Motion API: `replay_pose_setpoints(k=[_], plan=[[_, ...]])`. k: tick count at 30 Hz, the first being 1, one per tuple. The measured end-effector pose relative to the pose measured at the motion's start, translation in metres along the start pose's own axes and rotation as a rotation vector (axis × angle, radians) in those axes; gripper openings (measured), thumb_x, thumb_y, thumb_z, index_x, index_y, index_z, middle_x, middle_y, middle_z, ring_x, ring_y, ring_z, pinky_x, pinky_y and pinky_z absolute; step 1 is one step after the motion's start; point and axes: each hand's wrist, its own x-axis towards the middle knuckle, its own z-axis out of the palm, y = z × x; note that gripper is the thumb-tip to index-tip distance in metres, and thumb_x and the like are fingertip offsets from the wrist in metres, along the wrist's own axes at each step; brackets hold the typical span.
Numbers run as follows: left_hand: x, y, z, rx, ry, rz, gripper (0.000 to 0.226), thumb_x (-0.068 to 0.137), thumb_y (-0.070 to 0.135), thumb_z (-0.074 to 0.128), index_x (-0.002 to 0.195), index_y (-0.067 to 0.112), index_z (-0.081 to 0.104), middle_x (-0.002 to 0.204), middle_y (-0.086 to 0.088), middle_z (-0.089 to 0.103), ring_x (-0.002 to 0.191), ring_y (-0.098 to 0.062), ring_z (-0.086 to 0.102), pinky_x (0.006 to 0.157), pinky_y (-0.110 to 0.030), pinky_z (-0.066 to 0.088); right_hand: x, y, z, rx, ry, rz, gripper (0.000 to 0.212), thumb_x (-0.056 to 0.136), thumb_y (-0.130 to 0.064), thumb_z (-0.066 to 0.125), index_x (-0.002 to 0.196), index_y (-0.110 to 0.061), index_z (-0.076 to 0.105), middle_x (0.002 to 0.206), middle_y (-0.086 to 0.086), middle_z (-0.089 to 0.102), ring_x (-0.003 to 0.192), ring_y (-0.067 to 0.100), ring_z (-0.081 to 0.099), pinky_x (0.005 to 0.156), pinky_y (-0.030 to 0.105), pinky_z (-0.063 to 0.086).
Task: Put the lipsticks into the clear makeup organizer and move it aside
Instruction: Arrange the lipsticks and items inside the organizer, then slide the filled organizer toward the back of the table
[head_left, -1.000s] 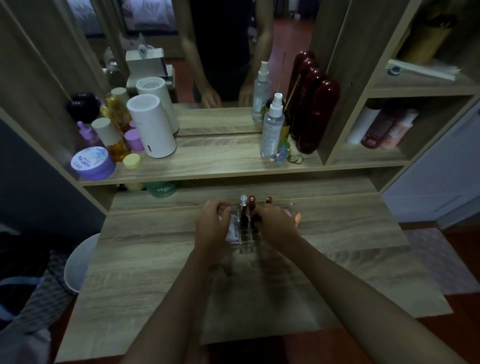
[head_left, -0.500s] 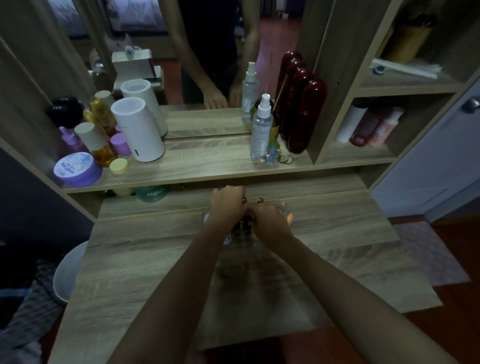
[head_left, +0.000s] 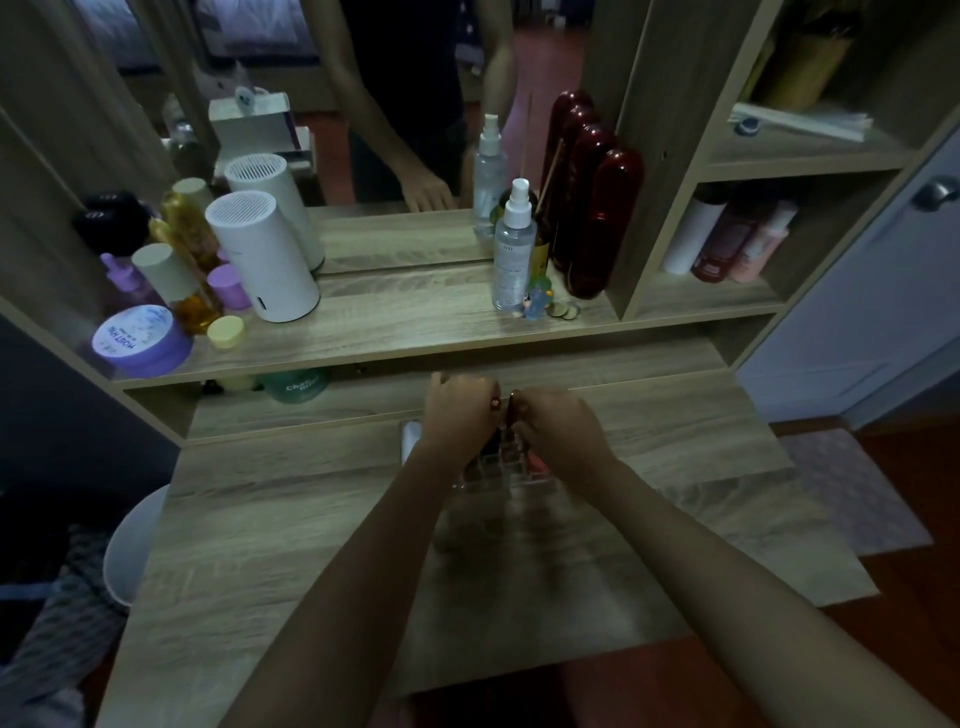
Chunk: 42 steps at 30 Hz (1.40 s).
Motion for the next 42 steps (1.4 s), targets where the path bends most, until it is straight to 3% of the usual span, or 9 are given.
replay_pose_setpoints(k=[9,13,19,25,27,33,35,37,42], plan=[[-0.003,-0.003,0.004,0.001,0.018,0.021,0.021,0.088,0.034,0.055,0.100,0.020,0.064,0.097,-0.001,0.068,0.098,-0.019,0.060,0.101,-0.036,0.035,0.002,0.015,-0.016,0.008,0.138,0.017,0.023,0.086,-0.016,0.065,0.109,-0.010,0.066,0.101,0.009,0.070,0.094,0.021,0.063,0.071,0.023,0.040],[-0.009,-0.013,-0.004,-0.189,0.136,-0.024,0.035,0.086,0.035,0.056,0.117,0.019,0.059,0.117,-0.001,0.062,0.111,-0.017,0.053,0.099,-0.032,0.037,0.010,0.035,-0.025,0.069,0.192,0.112,0.010,0.085,-0.016,0.066,0.092,-0.010,0.069,0.090,0.010,0.072,0.084,0.022,0.064,0.067,0.024,0.040],[-0.041,-0.060,-0.012,-0.482,0.205,-0.375,0.027,0.093,0.012,0.048,0.114,0.001,0.061,0.115,-0.019,0.061,0.107,-0.031,0.056,0.086,-0.031,0.041,0.012,0.082,-0.017,0.148,0.131,0.327,0.012,0.086,-0.006,0.062,0.087,0.002,0.070,0.090,0.023,0.072,0.084,0.033,0.065,0.071,0.033,0.047],[-0.076,-0.097,0.020,-0.645,-0.062,-0.706,0.032,0.093,0.008,0.048,0.122,-0.003,0.058,0.116,-0.028,0.064,0.101,-0.036,0.063,0.092,-0.044,0.050,0.000,0.105,0.018,0.415,-0.062,0.512,0.019,0.086,-0.005,0.063,0.069,-0.001,0.071,0.069,0.022,0.068,0.058,0.025,0.063,0.066,0.042,0.056],[-0.080,-0.100,0.030,-0.835,-0.080,-0.816,0.031,0.093,0.006,0.049,0.121,-0.003,0.058,0.111,-0.030,0.065,0.089,-0.030,0.063,0.086,-0.044,0.051,0.000,0.107,0.029,0.442,-0.097,0.543,0.027,0.087,-0.007,0.064,0.060,-0.008,0.068,0.058,0.015,0.064,0.043,0.017,0.058,0.056,0.033,0.054],[-0.080,-0.092,0.035,-1.158,-0.037,-0.895,0.017,0.089,0.002,0.055,0.100,-0.007,0.065,0.075,-0.019,0.064,0.059,-0.021,0.055,0.057,-0.029,0.045,0.003,0.106,0.026,0.473,-0.125,0.575,0.019,0.090,-0.007,0.061,0.081,0.003,0.075,0.039,0.000,0.061,0.027,0.000,0.053,0.040,0.012,0.049],[-0.081,-0.089,0.033,-1.169,-0.024,-0.884,0.013,0.087,0.001,0.058,0.094,-0.005,0.067,0.058,-0.008,0.066,0.052,-0.016,0.054,0.052,-0.026,0.044,0.002,0.102,0.023,0.497,-0.133,0.569,0.017,0.090,-0.007,0.062,0.087,0.002,0.075,0.037,-0.003,0.061,0.029,0.002,0.053,0.040,0.015,0.049],[-0.082,-0.085,0.030,-1.127,-0.013,-0.867,0.011,0.086,0.002,0.059,0.086,0.001,0.070,0.040,0.005,0.063,0.044,-0.011,0.053,0.045,-0.021,0.043,0.000,0.099,0.019,0.514,-0.140,0.552,0.016,0.089,-0.008,0.063,0.093,0.002,0.075,0.056,0.014,0.066,0.039,0.012,0.056,0.047,0.022,0.049],[-0.081,-0.075,0.023,-0.955,0.000,-0.791,0.018,0.088,0.004,0.057,0.081,0.008,0.073,0.031,0.011,0.057,0.048,-0.012,0.046,0.045,-0.023,0.039,-0.003,0.100,0.013,0.509,-0.149,0.483,0.010,0.086,-0.004,0.066,0.086,0.001,0.075,0.062,0.017,0.065,0.044,0.017,0.054,0.050,0.025,0.046]])
